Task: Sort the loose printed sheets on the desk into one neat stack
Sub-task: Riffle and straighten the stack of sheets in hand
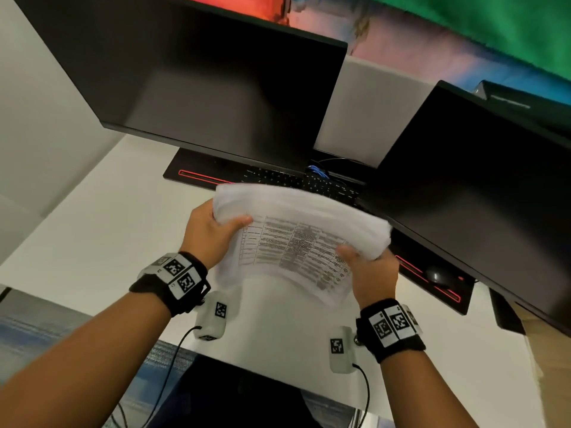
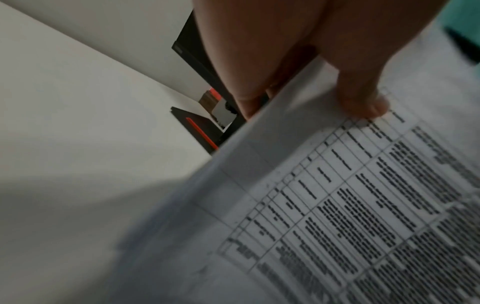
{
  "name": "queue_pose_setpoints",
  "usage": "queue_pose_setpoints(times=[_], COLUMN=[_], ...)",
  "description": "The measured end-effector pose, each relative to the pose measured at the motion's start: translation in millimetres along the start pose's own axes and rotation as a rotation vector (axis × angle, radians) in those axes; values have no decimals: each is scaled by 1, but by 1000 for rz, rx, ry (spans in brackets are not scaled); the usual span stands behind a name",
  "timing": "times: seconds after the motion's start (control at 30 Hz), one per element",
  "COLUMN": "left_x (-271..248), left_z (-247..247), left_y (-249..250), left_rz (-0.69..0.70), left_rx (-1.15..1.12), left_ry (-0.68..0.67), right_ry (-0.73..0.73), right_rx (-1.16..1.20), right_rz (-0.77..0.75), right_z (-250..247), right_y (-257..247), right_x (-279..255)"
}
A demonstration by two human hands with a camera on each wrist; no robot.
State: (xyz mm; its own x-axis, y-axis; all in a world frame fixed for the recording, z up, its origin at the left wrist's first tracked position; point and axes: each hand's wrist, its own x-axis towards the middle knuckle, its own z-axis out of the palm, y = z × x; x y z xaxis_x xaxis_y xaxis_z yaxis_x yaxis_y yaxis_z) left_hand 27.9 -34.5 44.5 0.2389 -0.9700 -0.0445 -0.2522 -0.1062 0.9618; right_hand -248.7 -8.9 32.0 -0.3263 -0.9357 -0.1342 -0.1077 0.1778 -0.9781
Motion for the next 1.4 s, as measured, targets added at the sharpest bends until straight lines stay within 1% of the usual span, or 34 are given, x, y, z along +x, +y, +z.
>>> queue_pose_setpoints(times=[0.07, 0.13, 0.17, 0.2, 0.23, 0.27, 0.3, 0.37, 0.43, 0.5, 0.53, 0.6, 0.67, 0.73, 0.8, 0.87, 0.93, 1.0, 1.07, 1.2, 1.3, 1.4], left_x=[10, 17, 19, 17, 11, 0, -9, -23, -22, -16, -14, -11, -10, -12, -19, -26, -29, -31, -33, -28, -26, -24], left_z=[3, 0, -2, -3, 0, 5, 11, 18, 18, 12, 10, 8, 9, 7, 6, 7, 9, 11, 14, 19, 23, 25], left_y=[-1, -26, -47, -71, -89, -100, -100, -86, -80, -73, -68, -55, -36, -25, -24, -26, -27, -21, -15, -4, 0, 4], left_rz=[-37, -210, -324, -416, -465, -485, -486, -507, -482, -422, -375, -266, -119, 18, 77, 105, 87, 80, 105, 113, 104, 91], left_rx=[26, 82, 112, 152, 216, 271, 301, 323, 308, 229, 189, 106, 54, 41, 39, 54, 11, -39, -65, -91, -106, -114], left_ry=[40, 43, 16, -38, -103, -180, -210, -178, -117, -62, -40, 11, 45, 41, -6, -43, -40, -8, 42, 151, 193, 201], right_ry=[6, -71, -135, -205, -267, -292, -291, -279, -275, -272, -246, -164, -92, -70, -71, -76, -53, -42, -36, 30, 73, 106], right_rx=[-42, -89, -167, -280, -368, -408, -396, -343, -336, -334, -315, -241, -147, -72, -20, 73, 139, 154, 139, 182, 218, 242], right_rz=[19, 159, 248, 319, 349, 352, 352, 363, 384, 381, 352, 231, 105, 38, 22, 51, 71, 67, 45, -16, -60, -65], right_z=[3, 5, 6, 7, 8, 9, 10, 12, 9, 3, 1, -1, -4, -6, -6, -4, -5, -7, -8, -7, -5, -1], right_y=[6, 31, 46, 66, 83, 97, 106, 110, 104, 93, 85, 62, 36, 21, 18, 19, 21, 19, 15, -3, -14, -19], right_x=[13, 24, 25, 24, 21, 17, 14, 11, 14, 19, 21, 18, 13, 6, -1, -6, -7, -10, -14, -19, -20, -19])
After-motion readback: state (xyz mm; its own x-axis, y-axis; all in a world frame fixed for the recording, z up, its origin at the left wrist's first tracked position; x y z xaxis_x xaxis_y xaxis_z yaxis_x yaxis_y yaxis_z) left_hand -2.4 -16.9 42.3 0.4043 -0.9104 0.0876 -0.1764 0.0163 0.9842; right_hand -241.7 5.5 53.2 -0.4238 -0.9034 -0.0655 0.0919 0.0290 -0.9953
